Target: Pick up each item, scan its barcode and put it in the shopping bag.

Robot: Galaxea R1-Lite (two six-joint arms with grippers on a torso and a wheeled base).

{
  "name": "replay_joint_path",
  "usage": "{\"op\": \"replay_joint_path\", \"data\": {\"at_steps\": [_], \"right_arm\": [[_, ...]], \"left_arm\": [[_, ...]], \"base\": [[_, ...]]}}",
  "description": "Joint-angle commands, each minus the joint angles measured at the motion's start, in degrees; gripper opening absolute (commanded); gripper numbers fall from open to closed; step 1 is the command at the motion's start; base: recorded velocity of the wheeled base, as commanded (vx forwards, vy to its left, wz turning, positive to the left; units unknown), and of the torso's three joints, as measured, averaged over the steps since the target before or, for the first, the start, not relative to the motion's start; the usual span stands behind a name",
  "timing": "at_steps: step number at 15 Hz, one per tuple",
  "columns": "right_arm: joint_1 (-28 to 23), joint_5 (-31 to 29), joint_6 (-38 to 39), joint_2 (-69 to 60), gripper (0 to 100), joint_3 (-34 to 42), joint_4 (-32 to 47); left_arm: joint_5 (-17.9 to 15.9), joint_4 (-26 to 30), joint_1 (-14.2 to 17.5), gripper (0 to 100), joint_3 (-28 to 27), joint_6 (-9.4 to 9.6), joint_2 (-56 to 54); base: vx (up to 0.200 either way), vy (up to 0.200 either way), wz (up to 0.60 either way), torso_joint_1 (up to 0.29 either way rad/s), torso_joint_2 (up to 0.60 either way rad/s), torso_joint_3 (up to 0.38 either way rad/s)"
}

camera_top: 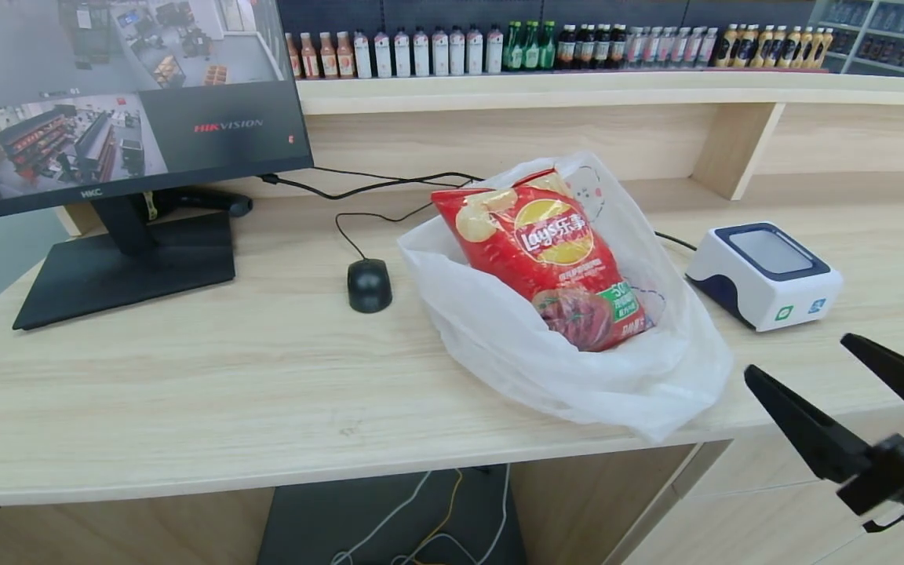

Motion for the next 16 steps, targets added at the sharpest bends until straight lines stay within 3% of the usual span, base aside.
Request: {"op": "replay_joint_path", "data": {"at_steps": [1, 3, 6, 8, 10, 11, 15, 16], "right_arm": [[-1.1, -0.5, 1.4, -8.5, 100, 3.4, 2.7], [-1.2, -3.8, 3.5, -13.8, 100, 3.4, 7.6], [-0.3, -1.3, 1.9, -29.3, 100, 3.3, 30.1], [0.5, 0.8, -1.9, -41.6, 100, 3.2, 49.2], [0.6, 2.0, -2.0, -46.9, 100, 3.2, 57.2], [0.7, 6.0, -2.3, -52.9, 100, 3.2, 65.4], [0.7, 12.7, -3.0, -57.4, 100, 3.0, 70.7], [0.8, 17.5, -2.9, -58.0, 100, 2.9, 70.9]], "left_arm": [[0.0, 0.0, 0.0, 100, 0.0, -0.01, 0.0], [0.0, 0.0, 0.0, 100, 0.0, -0.01, 0.0], [0.0, 0.0, 0.0, 100, 0.0, -0.01, 0.0], [0.0, 0.0, 0.0, 100, 0.0, -0.01, 0.0], [0.0, 0.0, -0.1, 100, 0.0, -0.01, 0.0], [0.0, 0.0, 0.0, 100, 0.0, -0.01, 0.0], [0.0, 0.0, 0.0, 100, 0.0, -0.1, 0.0], [0.0, 0.0, 0.0, 100, 0.0, -0.1, 0.0]], "base": [[0.0, 0.0, 0.0, 0.0, 0.0, 0.0], [0.0, 0.0, 0.0, 0.0, 0.0, 0.0], [0.0, 0.0, 0.0, 0.0, 0.0, 0.0], [0.0, 0.0, 0.0, 0.0, 0.0, 0.0], [0.0, 0.0, 0.0, 0.0, 0.0, 0.0], [0.0, 0.0, 0.0, 0.0, 0.0, 0.0], [0.0, 0.0, 0.0, 0.0, 0.0, 0.0], [0.0, 0.0, 0.0, 0.0, 0.0, 0.0]]}}
